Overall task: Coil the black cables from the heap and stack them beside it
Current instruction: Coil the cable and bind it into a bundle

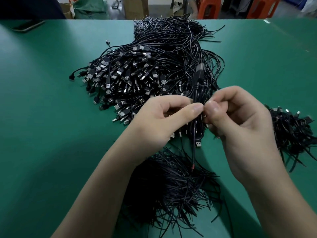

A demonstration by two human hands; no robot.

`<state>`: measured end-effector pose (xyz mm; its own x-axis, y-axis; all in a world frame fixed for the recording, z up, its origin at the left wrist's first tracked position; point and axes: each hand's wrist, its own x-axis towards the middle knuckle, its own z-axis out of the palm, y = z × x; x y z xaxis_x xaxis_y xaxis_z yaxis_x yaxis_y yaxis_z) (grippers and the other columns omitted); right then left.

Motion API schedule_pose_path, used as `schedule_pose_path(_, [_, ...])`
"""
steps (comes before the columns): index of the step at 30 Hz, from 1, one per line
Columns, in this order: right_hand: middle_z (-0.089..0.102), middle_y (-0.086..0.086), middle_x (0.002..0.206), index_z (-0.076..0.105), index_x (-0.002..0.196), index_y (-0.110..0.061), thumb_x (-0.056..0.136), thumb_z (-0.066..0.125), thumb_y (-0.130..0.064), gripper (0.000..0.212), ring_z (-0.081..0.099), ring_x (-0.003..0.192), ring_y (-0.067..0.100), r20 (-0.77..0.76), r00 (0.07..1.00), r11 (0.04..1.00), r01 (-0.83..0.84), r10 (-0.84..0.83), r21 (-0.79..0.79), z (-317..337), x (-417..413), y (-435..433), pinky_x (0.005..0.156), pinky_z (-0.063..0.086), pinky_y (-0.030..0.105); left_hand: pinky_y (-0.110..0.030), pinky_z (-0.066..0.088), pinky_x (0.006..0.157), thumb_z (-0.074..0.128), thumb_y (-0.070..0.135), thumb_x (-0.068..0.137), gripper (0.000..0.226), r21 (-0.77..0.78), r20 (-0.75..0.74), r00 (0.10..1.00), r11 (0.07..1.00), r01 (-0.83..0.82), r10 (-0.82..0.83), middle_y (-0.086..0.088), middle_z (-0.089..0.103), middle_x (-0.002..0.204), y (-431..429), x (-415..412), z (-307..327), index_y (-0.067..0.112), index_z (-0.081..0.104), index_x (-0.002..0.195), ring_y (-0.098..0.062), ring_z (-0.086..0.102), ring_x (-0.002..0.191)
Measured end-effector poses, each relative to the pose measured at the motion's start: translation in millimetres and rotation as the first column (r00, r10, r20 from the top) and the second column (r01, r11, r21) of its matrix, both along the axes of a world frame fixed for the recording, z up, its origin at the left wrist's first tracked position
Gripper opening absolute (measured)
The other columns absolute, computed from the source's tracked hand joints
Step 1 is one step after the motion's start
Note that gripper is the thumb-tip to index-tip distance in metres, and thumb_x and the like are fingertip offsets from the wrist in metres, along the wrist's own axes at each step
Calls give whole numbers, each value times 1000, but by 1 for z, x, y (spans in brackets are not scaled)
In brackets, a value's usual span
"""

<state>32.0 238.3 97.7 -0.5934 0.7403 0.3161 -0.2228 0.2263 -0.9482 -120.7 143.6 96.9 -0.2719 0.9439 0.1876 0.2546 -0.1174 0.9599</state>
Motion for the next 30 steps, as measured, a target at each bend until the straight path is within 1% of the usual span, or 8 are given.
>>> schedule_pose_path(5, [55,-3,61,73,70,-21,80,72,-19,10,42,48,3,-89,993,837,-110,73,-536,-3,-5,0,48,39,15,-31,52,51,70,29,99,8,189,-324,922,969,-157,212,6,70,71,1,11,-4,25,77,100,-11,67,61])
schedule_pose_path(8, [53,-2,59,72,63,-19,77,65,-14,17,40,43,3,-98,995,774,-90,36,-626,-3,-7,2,41,35,14,-27,61,68,67,20,101,15,162,-269,944,975,-152,192,8,76,81,3,15,-9,22,76,113,-9,75,74])
schedule_pose_path(12, [61,1,66,75,66,-19,73,69,-16,11,49,50,5,-50,999,788,-38,9,-614,-3,-5,2,43,41,15,-15,53,72,54,23,108,25,130,-135,983,986,-109,127,10,79,96,5,11,-6,20,77,117,-4,73,85])
schedule_pose_path(17, [58,0,68,74,69,-21,74,73,-24,6,49,55,8,-31,999,816,-35,21,-578,-5,-8,-5,46,43,17,-31,62,76,77,16,93,9,109,13,990,984,-139,139,3,79,91,5,8,-4,17,79,101,-12,75,85])
schedule_pose_path(22, [51,-8,62,70,77,-24,87,75,-24,11,45,57,6,40,999,971,36,-27,-237,-4,-3,-1,54,43,17,-22,55,71,77,25,93,5,73,122,987,991,-115,105,7,73,80,3,8,1,20,76,93,-4,66,74])
schedule_pose_path(24, [48,-9,60,69,78,-23,87,74,-23,10,43,54,6,53,998,979,40,-30,-201,-4,-3,0,54,41,16,-22,56,74,82,17,87,17,53,145,983,991,-121,112,5,73,82,3,8,0,19,69,98,-7,68,76])
schedule_pose_path(28, [45,-7,60,70,78,-24,82,74,-29,9,40,55,7,12,997,965,-65,70,-254,-3,-2,2,52,39,16,-42,57,72,85,19,81,36,15,174,980,994,-105,101,-12,73,85,1,2,2,21,58,104,-21,64,74])
schedule_pose_path(30, [46,-6,63,71,79,-25,83,75,-30,8,39,59,9,25,997,982,-69,74,-177,-2,-1,3,55,38,17,-30,55,68,85,21,80,39,-3,188,977,995,-99,97,-7,72,81,-1,-1,4,22,56,106,-15,66,72])
